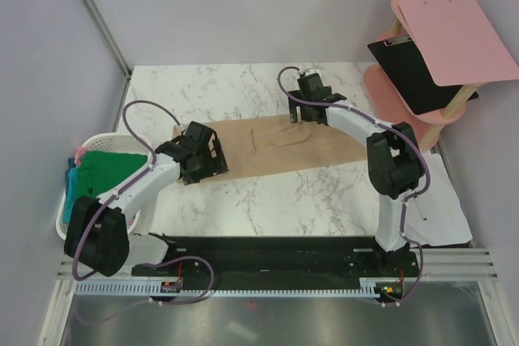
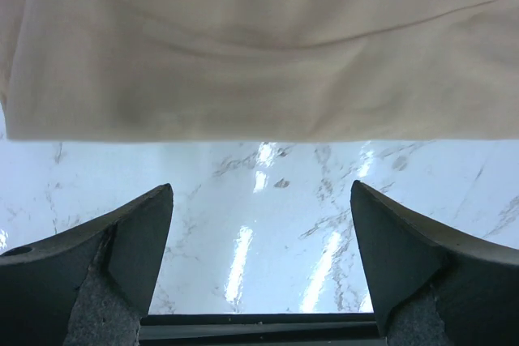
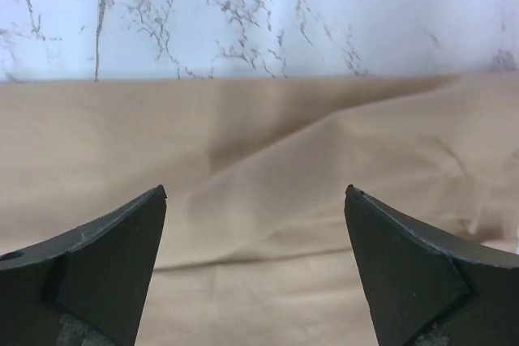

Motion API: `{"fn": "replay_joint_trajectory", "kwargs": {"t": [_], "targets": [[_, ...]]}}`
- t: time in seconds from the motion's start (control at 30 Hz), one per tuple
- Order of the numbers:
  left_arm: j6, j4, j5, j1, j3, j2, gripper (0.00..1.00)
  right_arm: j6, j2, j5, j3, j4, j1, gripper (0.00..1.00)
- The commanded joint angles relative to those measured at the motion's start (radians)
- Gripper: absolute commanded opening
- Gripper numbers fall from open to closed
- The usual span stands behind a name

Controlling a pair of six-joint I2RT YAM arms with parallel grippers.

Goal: Fold and stack the t-shirts
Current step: Rotate the tshirt 80 degrees

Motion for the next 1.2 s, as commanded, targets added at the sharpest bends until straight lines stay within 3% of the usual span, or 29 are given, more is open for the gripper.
{"fn": "replay_joint_trajectory", "kwargs": {"t": [0.0, 0.37, 0.63, 0.7, 0.77, 0.93, 1.17], "targets": [[-0.129, 0.014, 0.002, 0.000, -0.100, -0.065, 0.96, -0.078, 0.156, 0.108, 0.153, -0.085, 0.011, 0.98], [-0.147, 0.056, -0.038, 0.012, -0.076, 0.176, 0.98, -0.066, 0.250, 0.280, 0.216, -0.177, 0.006, 0.93], [-0.097, 0.100, -0.009, 0.129, 0.008, 0.339, 0.99, -0.044, 0.302, 0.326, 0.253, -0.286, 0.006, 0.87], [-0.077, 0.103, -0.014, 0.166, 0.045, 0.369, 0.99, -0.038, 0.310, 0.326, 0.256, -0.309, 0.005, 0.84], [-0.054, 0.102, -0.007, 0.187, 0.093, 0.398, 0.99, -0.032, 0.313, 0.320, 0.252, -0.335, 0.006, 0.72], [-0.014, 0.093, 0.009, 0.247, 0.197, 0.495, 0.98, -0.003, 0.308, 0.272, 0.211, -0.396, 0.011, 0.66], [0.048, 0.025, 0.002, 0.276, 0.479, 0.659, 0.98, 0.020, 0.230, 0.202, 0.102, -0.442, 0.031, 0.74]]}}
